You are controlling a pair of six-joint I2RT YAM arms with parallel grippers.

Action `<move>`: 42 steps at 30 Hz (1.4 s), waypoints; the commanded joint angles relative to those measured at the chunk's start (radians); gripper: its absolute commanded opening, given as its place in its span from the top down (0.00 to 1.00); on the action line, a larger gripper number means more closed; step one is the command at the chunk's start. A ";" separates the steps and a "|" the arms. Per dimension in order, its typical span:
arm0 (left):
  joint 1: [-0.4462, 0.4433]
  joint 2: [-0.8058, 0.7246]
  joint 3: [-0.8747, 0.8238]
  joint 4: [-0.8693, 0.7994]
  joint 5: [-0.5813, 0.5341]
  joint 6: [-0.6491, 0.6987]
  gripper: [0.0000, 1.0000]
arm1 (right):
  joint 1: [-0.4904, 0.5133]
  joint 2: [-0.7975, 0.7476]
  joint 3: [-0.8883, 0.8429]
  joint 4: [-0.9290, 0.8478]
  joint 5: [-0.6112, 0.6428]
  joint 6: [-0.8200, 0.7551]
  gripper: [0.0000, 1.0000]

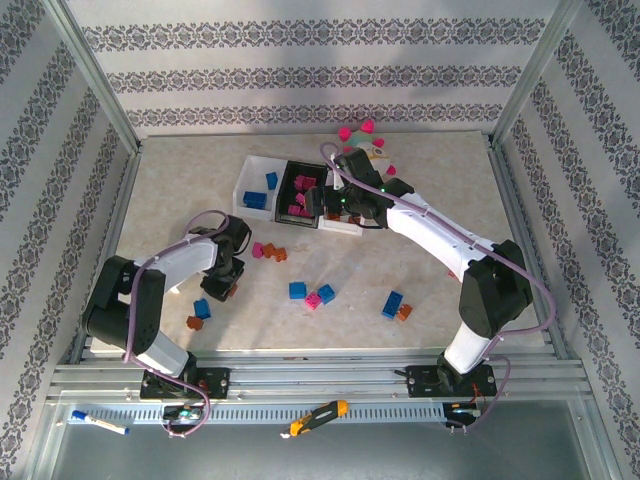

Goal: Sort the legos into containers by color
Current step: Pick up the lego from the bottom-left of the table, then place the lego in the container.

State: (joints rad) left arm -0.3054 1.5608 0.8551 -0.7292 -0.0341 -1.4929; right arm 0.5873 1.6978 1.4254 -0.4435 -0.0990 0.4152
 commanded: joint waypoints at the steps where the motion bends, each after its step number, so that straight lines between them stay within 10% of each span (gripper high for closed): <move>1: 0.014 0.004 0.066 -0.074 -0.003 0.031 0.59 | 0.006 -0.018 0.006 0.011 0.002 0.003 0.19; 22: -0.127 0.302 0.751 -0.059 0.099 0.425 0.67 | -0.083 -0.326 -0.248 0.008 0.128 0.109 0.19; 39: -0.207 0.671 1.165 0.173 0.308 0.421 0.67 | -0.190 -0.543 -0.392 -0.067 0.109 0.179 0.19; 42: -0.209 0.703 1.219 0.156 0.319 0.418 0.55 | -0.200 -0.549 -0.391 -0.070 0.099 0.175 0.19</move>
State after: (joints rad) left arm -0.5098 2.2456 2.0159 -0.5915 0.2581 -1.0763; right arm 0.3958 1.1660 1.0447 -0.4904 0.0101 0.5785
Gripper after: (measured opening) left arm 0.426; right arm 0.809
